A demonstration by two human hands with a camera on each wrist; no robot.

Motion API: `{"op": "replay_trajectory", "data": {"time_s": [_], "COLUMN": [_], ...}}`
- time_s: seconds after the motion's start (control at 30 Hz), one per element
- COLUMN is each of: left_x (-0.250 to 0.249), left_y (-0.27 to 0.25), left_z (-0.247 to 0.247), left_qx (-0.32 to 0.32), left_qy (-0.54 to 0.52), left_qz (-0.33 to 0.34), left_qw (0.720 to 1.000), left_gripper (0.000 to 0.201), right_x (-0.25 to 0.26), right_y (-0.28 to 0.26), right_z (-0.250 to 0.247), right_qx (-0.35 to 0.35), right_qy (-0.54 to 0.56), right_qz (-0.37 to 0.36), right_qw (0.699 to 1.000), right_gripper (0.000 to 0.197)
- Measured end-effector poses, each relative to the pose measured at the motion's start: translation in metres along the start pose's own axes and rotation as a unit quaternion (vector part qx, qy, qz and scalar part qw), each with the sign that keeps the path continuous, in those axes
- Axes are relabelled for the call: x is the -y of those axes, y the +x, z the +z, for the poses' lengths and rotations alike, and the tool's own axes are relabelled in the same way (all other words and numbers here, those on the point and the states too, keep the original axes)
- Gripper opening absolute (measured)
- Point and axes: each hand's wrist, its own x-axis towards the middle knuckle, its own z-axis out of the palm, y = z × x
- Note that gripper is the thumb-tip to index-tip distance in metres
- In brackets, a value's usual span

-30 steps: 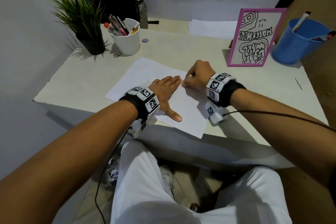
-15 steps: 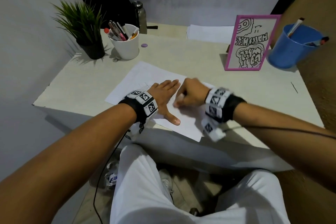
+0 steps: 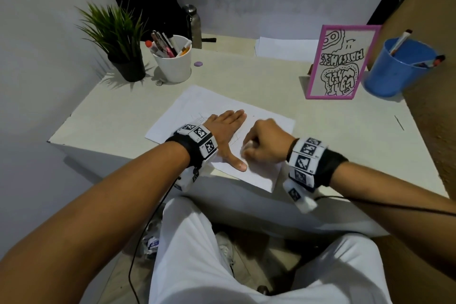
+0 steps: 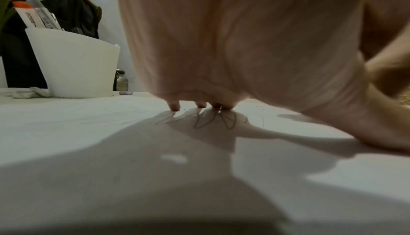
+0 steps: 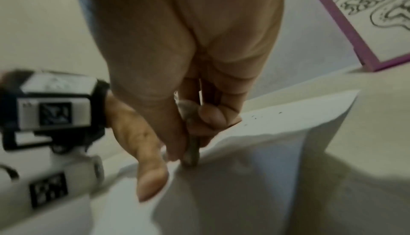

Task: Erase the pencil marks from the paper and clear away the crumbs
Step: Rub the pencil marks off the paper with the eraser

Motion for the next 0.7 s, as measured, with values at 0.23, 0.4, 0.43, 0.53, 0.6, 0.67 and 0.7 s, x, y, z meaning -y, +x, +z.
{"op": "replay_trajectory", "data": {"time_s": [0.23,0.4,0.43,0.53,0.6,0.67,0.7], "left_x": [0.006,0.006,0.006,0.009,0.011,0.013,0.014], "left_y": [-0.012,-0.017,-0.017,-0.015,-0.013,-0.012,-0.010], "left_z": [-0.011,-0.014,-0.014,-0.013,-0.011,-0.008,-0.007], "left_qx": [-0.025,-0.044,-0.043,-0.030,-0.021,-0.006,-0.003], "left_qy": [-0.126,-0.058,-0.034,-0.007,0.000,-0.001,-0.001], "left_qz": [0.010,-0.008,-0.008,-0.008,-0.015,-0.019,-0.021], "left_qw": [0.992,0.997,0.998,0.999,1.000,1.000,1.000], "left_gripper": [0.134,0.126,0.126,0.128,0.131,0.135,0.135], "right_x": [-0.017,-0.007,-0.005,0.015,0.022,0.007,-0.002], "right_y": [0.037,0.060,0.060,0.033,0.022,0.040,0.049], "right_z": [-0.034,-0.029,-0.024,0.002,0.004,-0.010,-0.020], "right_qx": [-0.091,-0.087,-0.093,-0.024,0.035,-0.021,-0.058], "right_qy": [0.032,0.029,0.030,0.014,0.003,-0.003,0.004], "right_qz": [0.070,0.089,0.093,0.037,-0.009,0.030,0.067], "right_qw": [0.993,0.992,0.991,0.999,0.999,0.999,0.996], "right_gripper": [0.016,0.018,0.017,0.013,0.011,0.015,0.018]}}
